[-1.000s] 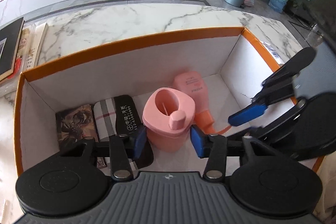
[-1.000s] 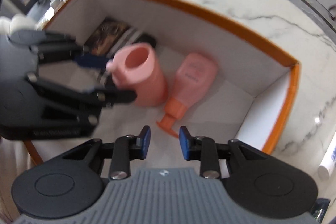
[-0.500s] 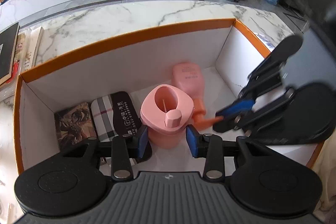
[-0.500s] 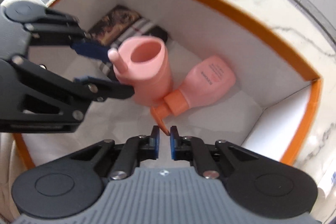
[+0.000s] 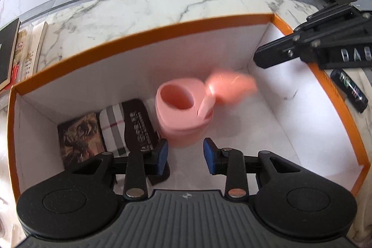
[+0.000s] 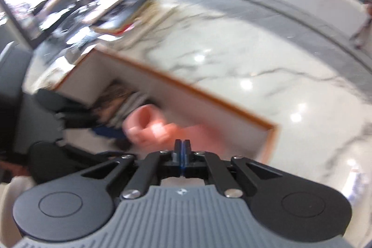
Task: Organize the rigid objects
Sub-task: 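Open the right tool and lift it off the pink bottle in the box, then grasp the pink bottle's pump with the right tool and stand it upright, then release the pink bottle and move both tools out to the table items, then grasp the brown cardboard cube with the left tool while the right tool reaches the clear box, then carry the cardboard cube into the orange box with the left tool while the right tool grasps the clear box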
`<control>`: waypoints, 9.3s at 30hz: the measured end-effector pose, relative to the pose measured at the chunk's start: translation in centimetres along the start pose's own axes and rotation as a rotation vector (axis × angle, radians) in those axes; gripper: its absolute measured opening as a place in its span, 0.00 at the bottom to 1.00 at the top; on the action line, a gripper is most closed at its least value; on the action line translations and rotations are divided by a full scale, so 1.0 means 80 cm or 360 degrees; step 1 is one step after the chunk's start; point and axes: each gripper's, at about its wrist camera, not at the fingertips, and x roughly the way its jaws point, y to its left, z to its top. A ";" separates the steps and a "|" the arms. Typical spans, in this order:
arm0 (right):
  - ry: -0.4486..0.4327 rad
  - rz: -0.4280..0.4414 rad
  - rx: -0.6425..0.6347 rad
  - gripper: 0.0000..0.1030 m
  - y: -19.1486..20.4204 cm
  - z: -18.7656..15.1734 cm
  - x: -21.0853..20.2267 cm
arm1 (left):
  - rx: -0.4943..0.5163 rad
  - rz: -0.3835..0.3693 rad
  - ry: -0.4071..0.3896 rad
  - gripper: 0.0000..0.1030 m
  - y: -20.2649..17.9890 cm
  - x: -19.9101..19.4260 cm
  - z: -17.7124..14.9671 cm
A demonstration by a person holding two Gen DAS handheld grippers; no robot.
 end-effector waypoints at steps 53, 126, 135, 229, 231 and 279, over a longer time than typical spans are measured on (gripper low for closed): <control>0.0122 -0.0082 -0.1595 0.25 0.142 -0.072 0.044 | -0.0053 -0.0036 -0.0017 0.32 0.034 -0.042 -0.045; 0.0134 -0.0243 -0.0718 0.13 0.034 -0.068 0.029 | -0.0201 -0.0272 -0.0066 0.21 0.020 0.028 0.017; 0.0113 -0.0344 -0.0974 0.11 0.068 -0.091 0.034 | -0.0205 -0.0189 -0.0107 0.19 0.016 0.023 0.016; -0.0481 -0.0333 0.0857 0.32 -0.132 -0.302 -0.177 | -0.0336 -0.0057 -0.0103 0.65 -0.266 -0.032 0.067; -0.0473 -0.0314 0.0814 0.32 -0.124 -0.295 -0.177 | -0.0372 -0.0066 -0.0163 0.65 -0.250 -0.055 0.064; 0.0337 0.0130 -0.1179 0.54 -0.037 -0.132 0.008 | -0.0643 -0.0158 0.0059 0.65 -0.060 0.058 0.042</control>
